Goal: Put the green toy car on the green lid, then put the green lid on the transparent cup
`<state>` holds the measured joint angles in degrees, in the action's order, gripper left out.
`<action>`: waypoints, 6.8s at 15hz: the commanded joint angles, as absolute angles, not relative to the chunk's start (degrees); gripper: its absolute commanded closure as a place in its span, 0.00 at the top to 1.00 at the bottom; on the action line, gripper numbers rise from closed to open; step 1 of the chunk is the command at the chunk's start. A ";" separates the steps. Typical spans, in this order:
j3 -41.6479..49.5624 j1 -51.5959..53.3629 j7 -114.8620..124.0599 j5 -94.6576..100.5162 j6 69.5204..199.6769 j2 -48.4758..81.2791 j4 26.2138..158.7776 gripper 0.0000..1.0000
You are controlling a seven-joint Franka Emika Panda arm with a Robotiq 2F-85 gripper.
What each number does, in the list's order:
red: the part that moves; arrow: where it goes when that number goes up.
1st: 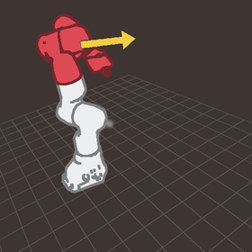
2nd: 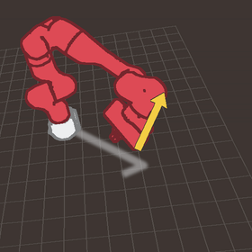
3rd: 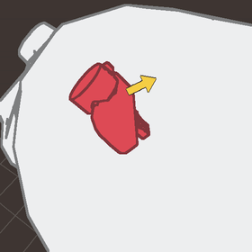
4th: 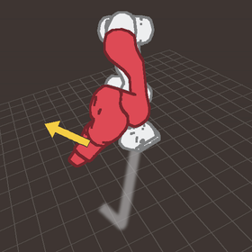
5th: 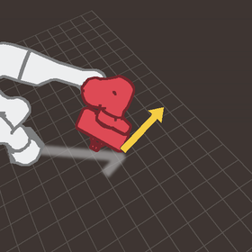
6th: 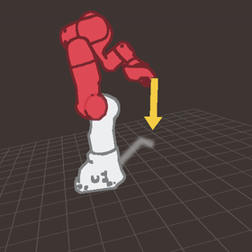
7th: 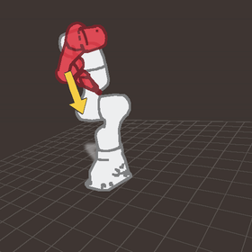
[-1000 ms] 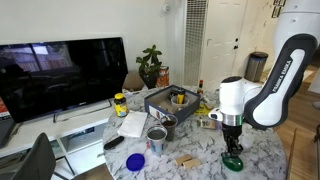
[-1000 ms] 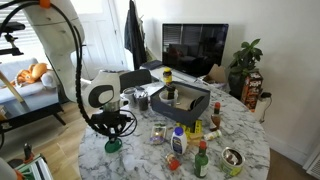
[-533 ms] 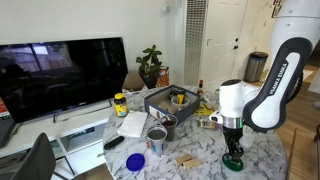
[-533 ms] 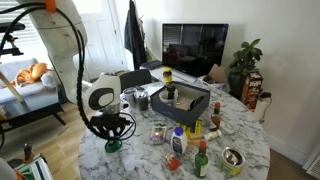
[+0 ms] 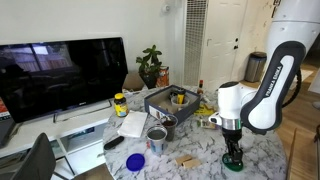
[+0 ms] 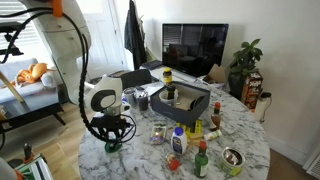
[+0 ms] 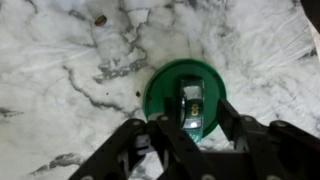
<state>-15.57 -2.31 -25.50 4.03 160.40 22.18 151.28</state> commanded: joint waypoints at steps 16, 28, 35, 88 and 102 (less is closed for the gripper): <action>-10.38 -2.21 -21.88 4.97 164.78 24.96 149.60 0.71; -10.76 -3.40 -22.28 4.41 166.42 24.46 150.53 0.67; -12.62 -6.47 -23.70 3.61 169.70 24.34 151.79 0.67; -21.46 -19.01 -21.44 -0.63 167.72 26.94 153.67 0.47; -20.28 -17.84 -20.57 -0.76 166.07 28.37 151.71 0.00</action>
